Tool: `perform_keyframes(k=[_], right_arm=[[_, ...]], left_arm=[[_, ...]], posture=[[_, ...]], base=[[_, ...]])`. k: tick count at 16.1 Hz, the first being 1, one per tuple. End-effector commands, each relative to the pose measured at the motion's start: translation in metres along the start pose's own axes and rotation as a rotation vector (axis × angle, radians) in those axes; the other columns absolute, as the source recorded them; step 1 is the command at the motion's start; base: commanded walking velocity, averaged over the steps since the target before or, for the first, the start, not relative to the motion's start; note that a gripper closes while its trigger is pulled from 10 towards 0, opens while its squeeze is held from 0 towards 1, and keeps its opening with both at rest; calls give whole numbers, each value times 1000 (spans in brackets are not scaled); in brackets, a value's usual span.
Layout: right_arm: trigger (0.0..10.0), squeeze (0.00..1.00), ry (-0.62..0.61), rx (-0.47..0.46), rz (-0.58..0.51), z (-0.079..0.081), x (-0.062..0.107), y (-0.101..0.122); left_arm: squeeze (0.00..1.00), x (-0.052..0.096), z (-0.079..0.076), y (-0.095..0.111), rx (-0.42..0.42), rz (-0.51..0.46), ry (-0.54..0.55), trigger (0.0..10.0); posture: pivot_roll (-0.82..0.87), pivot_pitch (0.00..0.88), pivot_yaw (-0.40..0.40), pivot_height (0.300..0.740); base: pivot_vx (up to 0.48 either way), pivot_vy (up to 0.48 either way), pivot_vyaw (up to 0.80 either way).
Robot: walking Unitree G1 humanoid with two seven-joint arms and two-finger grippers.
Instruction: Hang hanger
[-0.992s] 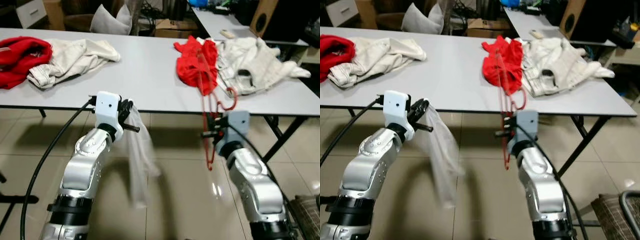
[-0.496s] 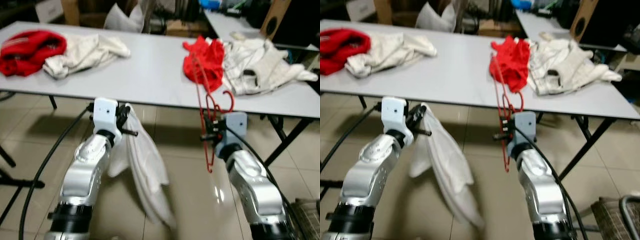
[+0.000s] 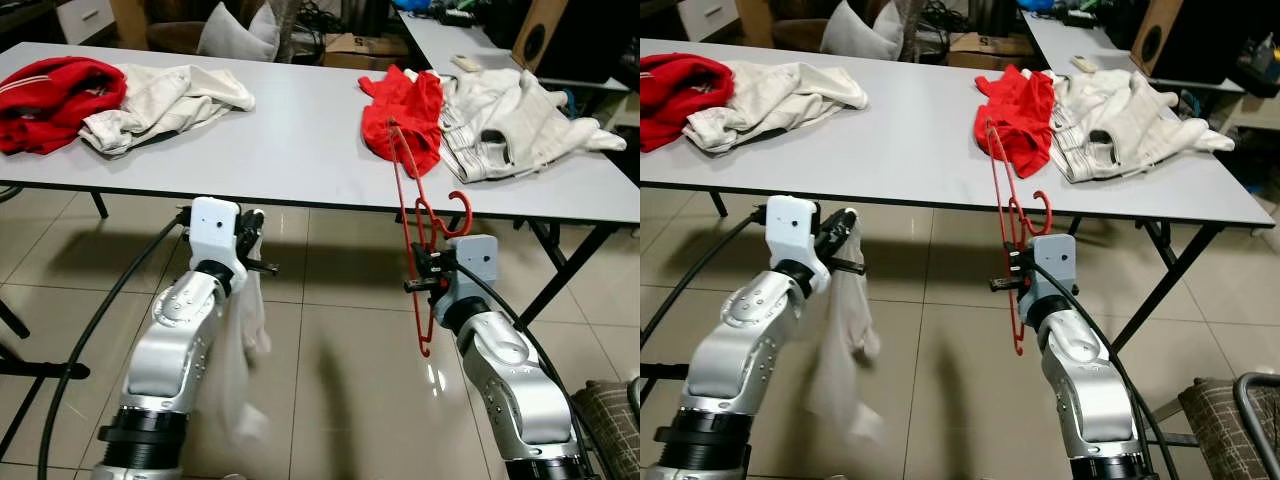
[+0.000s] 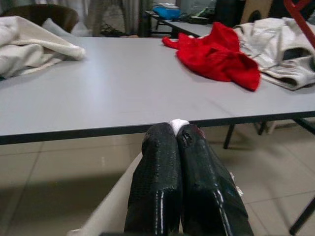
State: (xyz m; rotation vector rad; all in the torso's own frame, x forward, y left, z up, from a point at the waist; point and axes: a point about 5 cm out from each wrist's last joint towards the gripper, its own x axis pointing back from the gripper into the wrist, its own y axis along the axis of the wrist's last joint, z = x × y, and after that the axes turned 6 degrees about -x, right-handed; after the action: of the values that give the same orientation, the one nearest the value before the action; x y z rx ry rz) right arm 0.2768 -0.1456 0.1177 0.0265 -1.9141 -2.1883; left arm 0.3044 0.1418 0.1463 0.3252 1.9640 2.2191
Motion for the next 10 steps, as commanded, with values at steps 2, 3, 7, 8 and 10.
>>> perform_keyframes(k=[2, 3, 7, 8, 10], right_arm=[[10000, 0, -20, -1, -34, -4, -4, 9], [10000, 0, -6, 4, -30, -2, -7, 8], [10000, 0, 3, 8, -30, 1, -8, 7], [10000, 0, 3, 25, -28, -1, -9, 8], [10000, 0, 3, 17, -39, -5, -8, 12]], left_arm=[[0, 3, -7, 10, -23, -54, -35, 10000], [0, 5, -7, 10, -13, -58, -30, 10000], [0, 6, -6, 11, -12, -66, -39, 10000], [0, 5, -6, 10, -7, -61, -30, 10000], [0, 4, -8, 11, 6, -64, -33, 10000]], posture=[[-120, 0, -59, 740], [-115, 0, -62, 740], [-103, 0, -69, 740], [-118, 0, -56, 740], [-111, 0, -71, 740]], base=[[0, 0, 0], [0, 0, 0], [0, 0, 0], [0, 0, 0], [0, 0, 0]])
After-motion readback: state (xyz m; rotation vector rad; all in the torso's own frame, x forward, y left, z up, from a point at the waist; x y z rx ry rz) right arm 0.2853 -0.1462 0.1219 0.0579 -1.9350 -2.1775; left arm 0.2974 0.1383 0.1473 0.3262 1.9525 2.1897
